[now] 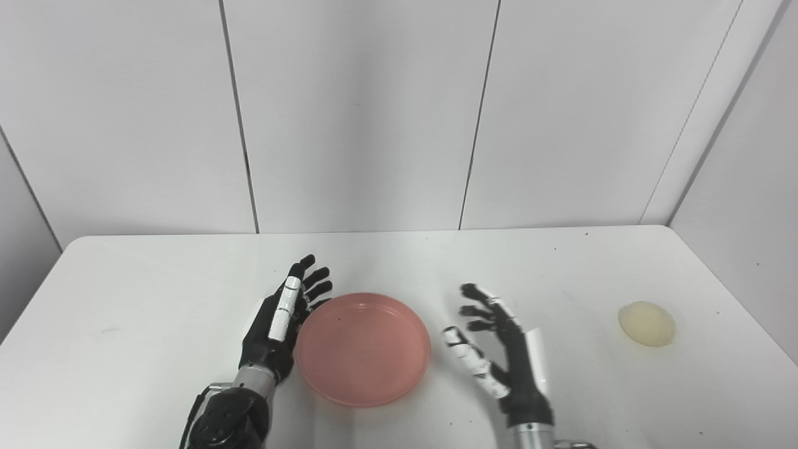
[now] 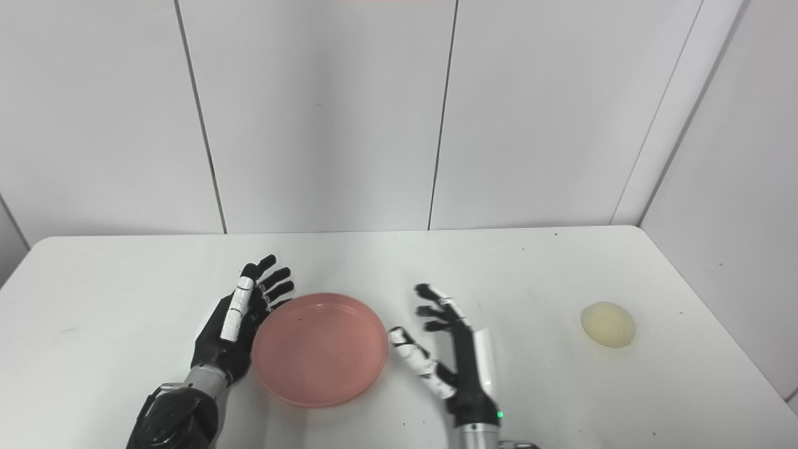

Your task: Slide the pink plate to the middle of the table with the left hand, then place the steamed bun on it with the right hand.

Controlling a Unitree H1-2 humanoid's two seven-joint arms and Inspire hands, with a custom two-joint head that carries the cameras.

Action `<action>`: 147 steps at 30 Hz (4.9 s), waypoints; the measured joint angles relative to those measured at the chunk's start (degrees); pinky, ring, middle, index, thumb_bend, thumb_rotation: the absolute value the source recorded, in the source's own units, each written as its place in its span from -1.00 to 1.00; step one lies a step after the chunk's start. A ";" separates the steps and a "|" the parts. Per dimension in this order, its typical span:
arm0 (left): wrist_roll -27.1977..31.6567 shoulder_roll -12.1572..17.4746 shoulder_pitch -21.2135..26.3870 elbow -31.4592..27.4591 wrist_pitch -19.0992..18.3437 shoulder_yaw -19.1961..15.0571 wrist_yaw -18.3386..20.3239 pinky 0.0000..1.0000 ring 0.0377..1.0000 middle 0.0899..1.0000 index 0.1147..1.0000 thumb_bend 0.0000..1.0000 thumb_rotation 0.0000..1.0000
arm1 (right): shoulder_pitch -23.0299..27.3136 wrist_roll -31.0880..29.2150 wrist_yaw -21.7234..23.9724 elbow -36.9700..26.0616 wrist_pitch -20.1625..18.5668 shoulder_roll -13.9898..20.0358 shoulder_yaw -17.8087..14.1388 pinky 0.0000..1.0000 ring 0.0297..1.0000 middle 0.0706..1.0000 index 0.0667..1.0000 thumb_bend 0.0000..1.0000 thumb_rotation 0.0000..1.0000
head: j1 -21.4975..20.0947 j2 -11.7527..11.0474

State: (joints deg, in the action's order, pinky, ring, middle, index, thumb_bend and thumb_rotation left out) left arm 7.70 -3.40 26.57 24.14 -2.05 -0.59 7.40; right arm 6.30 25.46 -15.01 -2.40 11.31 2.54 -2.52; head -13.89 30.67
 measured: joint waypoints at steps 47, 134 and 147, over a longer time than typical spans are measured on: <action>0.83 0.69 -0.50 -1.63 -1.86 -0.06 1.92 0.57 0.68 0.69 0.76 0.37 0.74 | 10.01 17.39 -14.64 21.02 -30.73 18.64 -7.90 0.79 0.77 0.74 0.58 0.79 -0.05 | -0.53 0.00; -0.64 1.09 1.28 0.27 -3.41 5.11 3.67 0.49 0.61 0.70 0.79 0.38 0.82 | 5.60 11.23 2.13 -10.35 -25.65 18.13 4.00 -0.51 -0.44 -0.27 -0.10 0.04 -0.68 | 4.56 -0.61; -2.09 -1.62 2.64 3.31 -0.91 5.82 2.67 0.48 0.57 0.65 0.77 0.43 0.76 | 12.62 12.01 11.83 -12.51 -24.76 13.53 11.83 -0.56 -0.48 -0.33 -0.10 0.03 -0.70 | 9.93 -0.35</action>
State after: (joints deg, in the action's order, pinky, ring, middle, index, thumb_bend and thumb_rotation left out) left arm 5.62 -5.02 29.21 27.45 -2.96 5.24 10.07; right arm 18.92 37.47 -3.17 -14.90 -13.46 16.07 9.31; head -3.96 30.32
